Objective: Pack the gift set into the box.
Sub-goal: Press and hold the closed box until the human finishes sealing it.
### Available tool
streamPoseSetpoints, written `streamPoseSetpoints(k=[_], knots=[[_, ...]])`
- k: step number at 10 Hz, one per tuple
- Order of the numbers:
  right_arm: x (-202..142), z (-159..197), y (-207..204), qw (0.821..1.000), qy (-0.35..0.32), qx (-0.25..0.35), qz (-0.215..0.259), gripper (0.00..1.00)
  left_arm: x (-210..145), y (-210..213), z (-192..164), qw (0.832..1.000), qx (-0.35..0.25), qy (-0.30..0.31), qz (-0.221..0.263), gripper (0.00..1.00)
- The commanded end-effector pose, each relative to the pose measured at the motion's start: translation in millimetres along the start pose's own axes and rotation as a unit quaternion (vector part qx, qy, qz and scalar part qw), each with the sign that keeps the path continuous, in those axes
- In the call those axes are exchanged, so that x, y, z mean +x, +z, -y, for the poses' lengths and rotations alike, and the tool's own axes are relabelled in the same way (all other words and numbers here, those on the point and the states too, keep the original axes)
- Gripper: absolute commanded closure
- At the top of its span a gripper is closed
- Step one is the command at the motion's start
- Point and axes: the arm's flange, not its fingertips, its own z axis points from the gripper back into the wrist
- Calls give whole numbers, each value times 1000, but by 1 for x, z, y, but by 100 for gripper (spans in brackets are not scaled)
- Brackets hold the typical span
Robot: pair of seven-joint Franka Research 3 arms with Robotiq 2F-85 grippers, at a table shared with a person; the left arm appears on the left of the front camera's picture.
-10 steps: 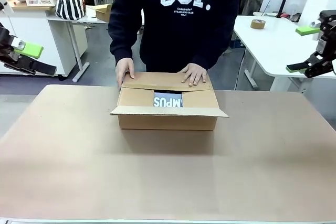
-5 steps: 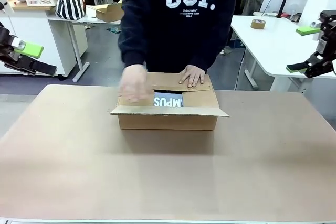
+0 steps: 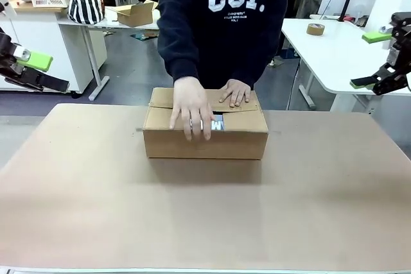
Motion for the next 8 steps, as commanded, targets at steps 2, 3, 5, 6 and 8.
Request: streamPoseSetpoints(k=[2, 3, 5, 6, 8], knots=[[1, -3, 1, 1000, 3, 10, 1, 0, 2, -2, 0, 1000, -9, -12, 9, 0], [1, -3, 1, 1000, 3, 10, 1, 0, 2, -2, 0, 1000, -9, -12, 9, 0], [1, -3, 1, 1000, 3, 10, 1, 0, 2, -2, 0, 1000, -9, -12, 9, 0], [1, -3, 1, 1000, 3, 10, 1, 0, 2, -2, 0, 1000, -9, -12, 9, 0], [1, -3, 1, 1000, 3, 10, 1, 0, 2, -2, 0, 1000, -9, -12, 9, 0]])
